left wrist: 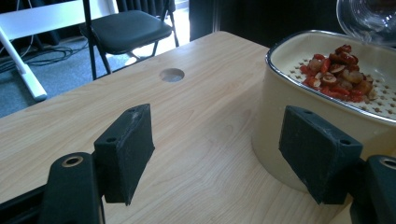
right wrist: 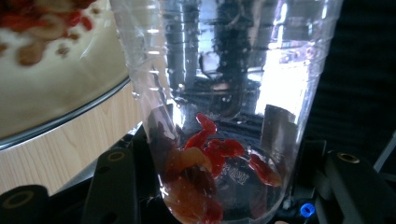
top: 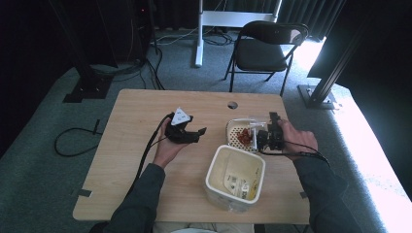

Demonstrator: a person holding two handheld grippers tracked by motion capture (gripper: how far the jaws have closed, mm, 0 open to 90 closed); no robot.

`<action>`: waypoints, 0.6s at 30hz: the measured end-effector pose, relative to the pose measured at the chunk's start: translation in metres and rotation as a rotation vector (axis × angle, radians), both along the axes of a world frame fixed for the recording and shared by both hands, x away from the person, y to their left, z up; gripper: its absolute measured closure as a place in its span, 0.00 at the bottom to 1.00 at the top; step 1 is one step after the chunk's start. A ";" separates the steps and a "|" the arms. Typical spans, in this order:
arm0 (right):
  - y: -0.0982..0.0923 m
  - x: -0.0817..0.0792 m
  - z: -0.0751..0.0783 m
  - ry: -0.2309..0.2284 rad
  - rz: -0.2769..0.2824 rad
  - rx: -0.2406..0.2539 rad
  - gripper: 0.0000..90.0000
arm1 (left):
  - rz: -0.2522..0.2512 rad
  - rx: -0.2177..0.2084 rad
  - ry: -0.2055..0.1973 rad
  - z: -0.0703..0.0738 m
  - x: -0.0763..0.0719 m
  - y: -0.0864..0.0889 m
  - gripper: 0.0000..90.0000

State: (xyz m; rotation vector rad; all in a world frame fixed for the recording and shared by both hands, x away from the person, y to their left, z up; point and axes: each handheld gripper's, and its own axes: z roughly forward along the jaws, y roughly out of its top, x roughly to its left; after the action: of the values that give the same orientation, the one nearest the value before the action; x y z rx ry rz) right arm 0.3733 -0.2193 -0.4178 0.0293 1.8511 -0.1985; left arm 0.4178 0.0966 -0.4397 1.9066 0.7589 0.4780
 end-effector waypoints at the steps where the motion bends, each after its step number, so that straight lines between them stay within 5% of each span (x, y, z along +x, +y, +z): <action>1: 0.000 0.000 0.000 0.009 -0.004 0.025 0.49 | 0.003 0.003 -0.001 0.000 0.000 0.000 0.30; 4: 0.000 -0.001 -0.004 0.010 0.002 -0.012 0.49 | 0.005 -0.004 -0.001 0.000 0.000 0.001 0.30; 5: 0.000 0.000 -0.003 0.017 0.002 0.022 0.49 | 0.004 0.002 0.000 0.000 0.000 0.001 0.30; 8: 0.000 -0.001 -0.007 0.030 0.005 0.016 0.49 | 0.006 0.000 0.000 0.000 0.000 0.001 0.30; 11: -0.008 -0.001 0.006 0.052 -0.004 0.217 0.49 | 0.008 -0.002 -0.001 0.000 0.000 0.002 0.30; 15: -0.020 -0.004 0.021 0.141 0.008 0.604 0.49 | 0.010 -0.003 0.002 -0.001 0.000 0.003 0.30; 18: -0.026 -0.008 0.023 0.214 0.013 0.783 0.48 | 0.007 -0.001 0.001 -0.001 -0.001 0.002 0.30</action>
State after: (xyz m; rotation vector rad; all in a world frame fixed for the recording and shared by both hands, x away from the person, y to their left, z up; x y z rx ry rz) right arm 0.3656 -0.2453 -0.3944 0.5537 2.0363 0.5595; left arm 0.4170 0.0983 -0.4411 1.9042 0.7666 0.4816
